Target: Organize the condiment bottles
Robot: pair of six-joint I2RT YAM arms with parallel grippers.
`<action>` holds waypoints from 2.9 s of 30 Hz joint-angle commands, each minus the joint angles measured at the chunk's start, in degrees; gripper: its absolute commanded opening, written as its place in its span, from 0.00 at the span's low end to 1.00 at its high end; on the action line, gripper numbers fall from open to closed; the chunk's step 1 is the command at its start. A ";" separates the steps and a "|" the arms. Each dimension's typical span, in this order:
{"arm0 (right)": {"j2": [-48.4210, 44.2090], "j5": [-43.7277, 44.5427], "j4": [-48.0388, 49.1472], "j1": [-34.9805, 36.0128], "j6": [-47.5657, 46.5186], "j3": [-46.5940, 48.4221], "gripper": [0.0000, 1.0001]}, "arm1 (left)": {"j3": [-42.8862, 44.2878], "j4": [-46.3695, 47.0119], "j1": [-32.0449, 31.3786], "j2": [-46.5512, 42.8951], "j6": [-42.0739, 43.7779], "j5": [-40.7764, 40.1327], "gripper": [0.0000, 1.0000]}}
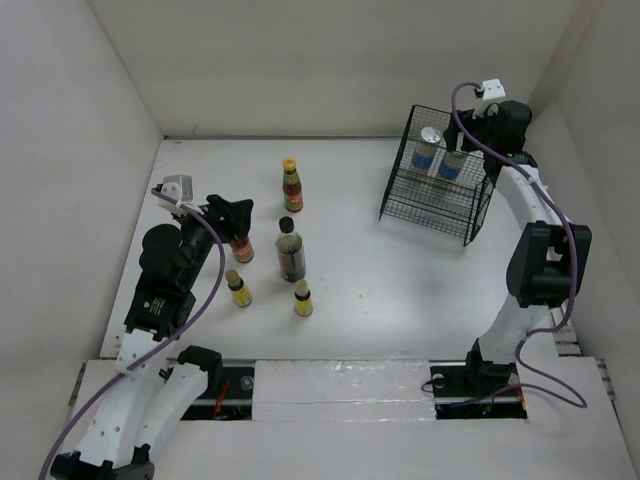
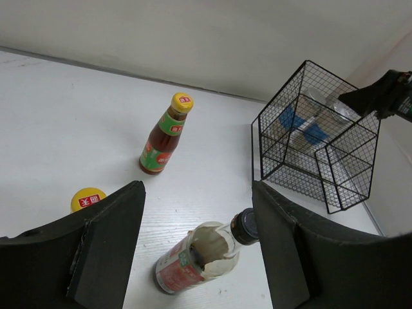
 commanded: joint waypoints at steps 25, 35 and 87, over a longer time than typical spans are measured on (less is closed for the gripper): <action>-14.74 -37.69 3.23 45.13 -25.56 -11.98 0.99 | 0.47 1.89 0.37 -0.58 0.11 -1.91 0.43; -4.19 -40.33 3.13 48.30 -25.56 -5.30 0.89 | 0.47 1.89 0.37 -1.11 0.11 -1.38 0.45; -18.25 -4.66 7.45 -2.31 4.58 16.04 0.07 | -0.05 1.80 0.37 -4.18 0.11 -0.32 0.45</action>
